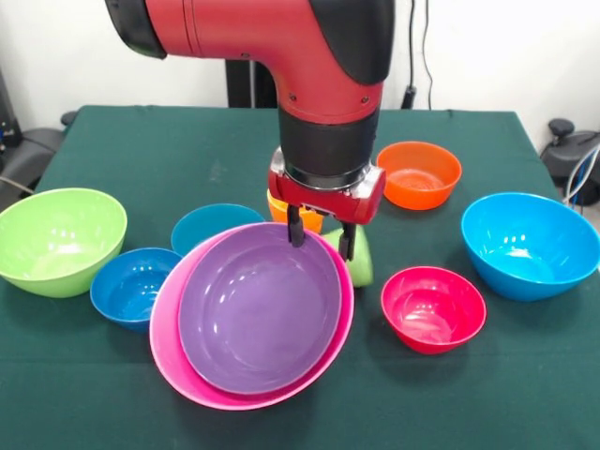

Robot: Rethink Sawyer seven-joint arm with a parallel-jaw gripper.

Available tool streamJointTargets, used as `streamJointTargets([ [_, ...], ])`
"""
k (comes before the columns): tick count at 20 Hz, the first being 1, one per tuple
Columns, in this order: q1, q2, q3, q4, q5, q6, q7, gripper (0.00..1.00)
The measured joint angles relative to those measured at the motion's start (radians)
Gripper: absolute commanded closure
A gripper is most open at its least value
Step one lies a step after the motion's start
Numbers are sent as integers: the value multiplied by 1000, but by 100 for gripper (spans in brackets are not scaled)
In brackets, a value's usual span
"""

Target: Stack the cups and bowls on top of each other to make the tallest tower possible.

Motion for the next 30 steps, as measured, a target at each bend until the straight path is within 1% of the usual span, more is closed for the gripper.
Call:
streamJointTargets([
  [10,-1,72,5,-6,2,0,0,0],
  [17,-3,94,13,-19,9,-1,0,0],
  [24,-3,97,12,-8,32,-37,0,0],
  [28,-3,81,7,21,40,-55,0,0],
  [30,-3,61,5,50,47,-56,0,0],
])
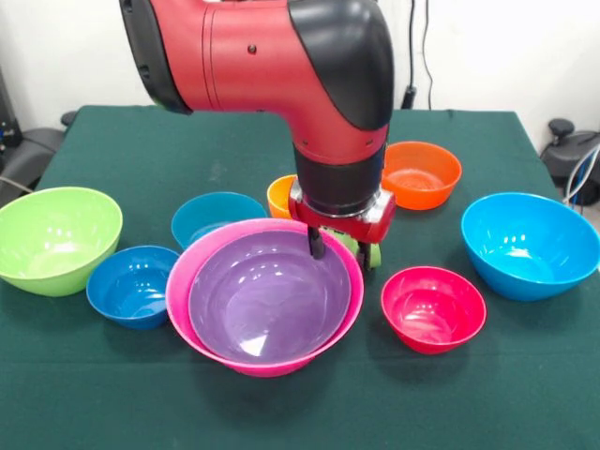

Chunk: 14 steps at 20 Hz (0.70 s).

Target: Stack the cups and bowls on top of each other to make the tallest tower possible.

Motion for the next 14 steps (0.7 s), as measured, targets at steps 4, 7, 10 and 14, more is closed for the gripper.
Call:
streamJointTargets([
  [4,0,-33,-3,45,8,0,0,0],
  [7,0,-61,-5,76,17,0,0,0],
  [10,0,-98,-7,109,32,0,0,0],
  [14,0,-131,-10,137,43,0,0,0],
])
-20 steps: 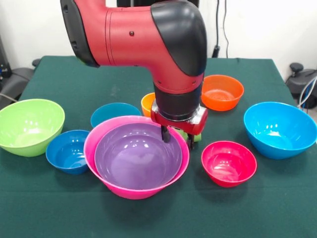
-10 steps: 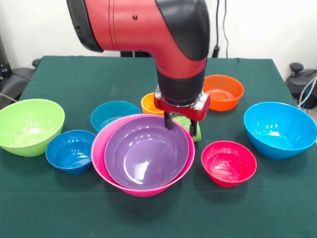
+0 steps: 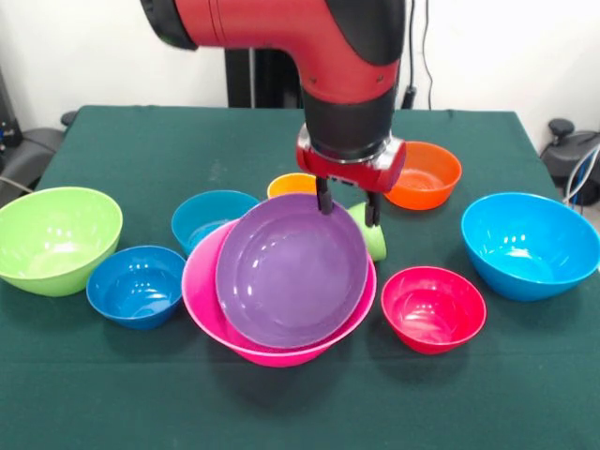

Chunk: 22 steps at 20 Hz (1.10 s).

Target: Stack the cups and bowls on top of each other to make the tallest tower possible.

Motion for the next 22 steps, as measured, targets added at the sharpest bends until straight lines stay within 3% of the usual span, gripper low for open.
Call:
streamJointTargets([
  [9,0,-52,-4,52,28,0,0,0],
  [22,-5,-31,-4,59,30,0,0,0],
])
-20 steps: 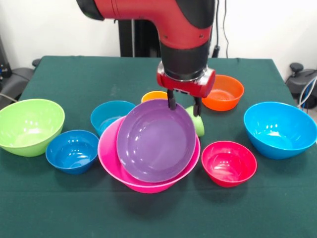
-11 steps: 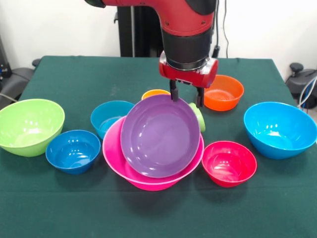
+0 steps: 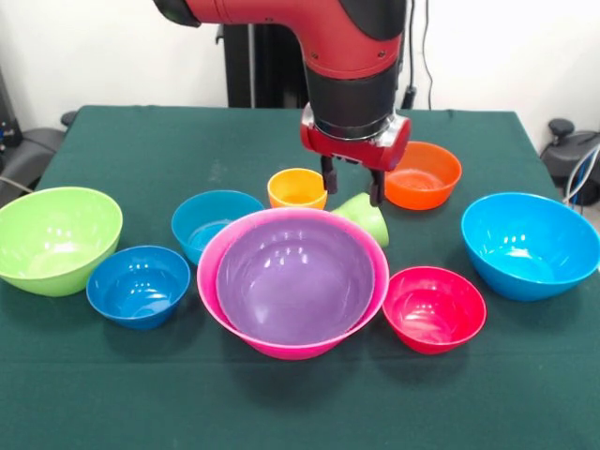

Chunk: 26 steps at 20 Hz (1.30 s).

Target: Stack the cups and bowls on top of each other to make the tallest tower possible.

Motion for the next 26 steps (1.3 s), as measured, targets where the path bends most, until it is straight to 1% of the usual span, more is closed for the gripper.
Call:
streamJointTargets([
  [4,-1,8,0,1,0,0,0,0],
  [8,-1,-6,0,6,0,11,0,0],
  [11,-1,-43,-2,19,0,46,0,0],
  [16,-1,-120,-7,43,0,141,0,0],
  [21,-1,-196,-11,45,1,245,0,0],
  [26,-1,-240,-12,46,4,272,0,0],
])
